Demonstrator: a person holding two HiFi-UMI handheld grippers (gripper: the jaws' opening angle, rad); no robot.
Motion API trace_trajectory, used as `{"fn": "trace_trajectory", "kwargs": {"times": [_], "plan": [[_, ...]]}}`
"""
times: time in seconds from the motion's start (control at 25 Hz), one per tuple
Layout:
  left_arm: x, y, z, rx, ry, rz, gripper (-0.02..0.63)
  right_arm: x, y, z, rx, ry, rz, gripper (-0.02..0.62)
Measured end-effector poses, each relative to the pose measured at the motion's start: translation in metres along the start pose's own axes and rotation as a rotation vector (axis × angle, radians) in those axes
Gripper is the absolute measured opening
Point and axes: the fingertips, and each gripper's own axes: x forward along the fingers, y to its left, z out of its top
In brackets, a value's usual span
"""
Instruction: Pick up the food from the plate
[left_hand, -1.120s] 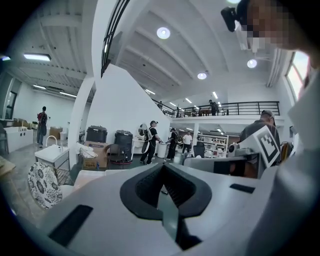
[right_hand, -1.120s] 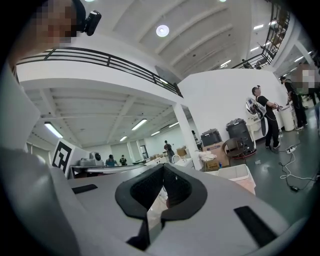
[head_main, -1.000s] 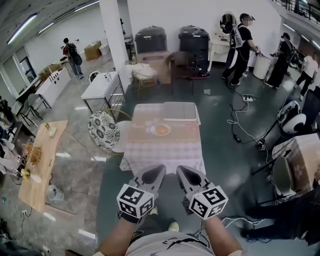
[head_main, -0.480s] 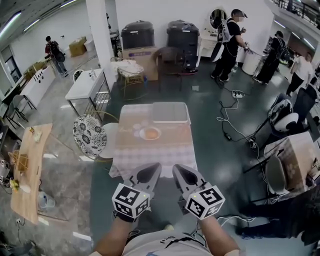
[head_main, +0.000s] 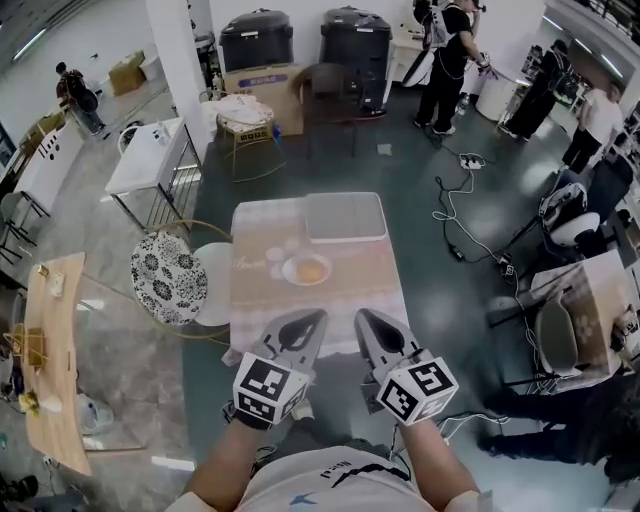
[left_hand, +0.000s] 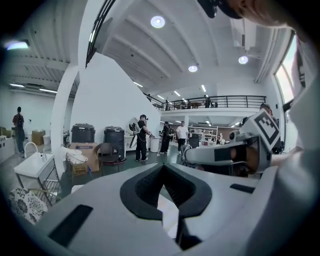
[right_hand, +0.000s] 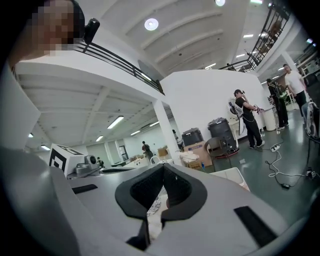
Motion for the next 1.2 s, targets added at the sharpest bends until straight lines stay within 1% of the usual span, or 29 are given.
{"fn": "trace_trajectory", "kwargs": {"times": [0.12,0.24,0.52,0.64,0.92,1.08,1.2], "plan": [[0.013,0.030,-0.006,0.018,0.022,-0.011,0.006,0.026,-0.007,-0.001,0.009,0.002,-0.031,0.014],[0.025,0.053,-0.009,0.018,0.041,-0.018,0.006,0.043,-0.013,-0.002,0.013,0.016,-0.051,0.014],[0.062,0.085,-0.023,0.072,0.102,-0.025,0.006,0.078,-0.042,-0.004,0.038,0.031,-0.065,0.014],[0.081,0.097,-0.029,0.098,0.136,-0.020,0.006,0.100,-0.060,-0.004,0.061,0.046,-0.050,0.014],[0.129,0.124,-0.046,0.142,0.194,0.007,0.006,0.154,-0.101,-0.003,0.075,0.082,0.031,0.014],[0.149,0.143,-0.060,0.158,0.223,0.026,0.006,0.175,-0.120,-0.012,0.090,0.116,0.045,0.014],[0.159,0.153,-0.081,0.174,0.258,0.015,0.006,0.185,-0.125,-0.027,0.101,0.142,0.043,0.014]]}}
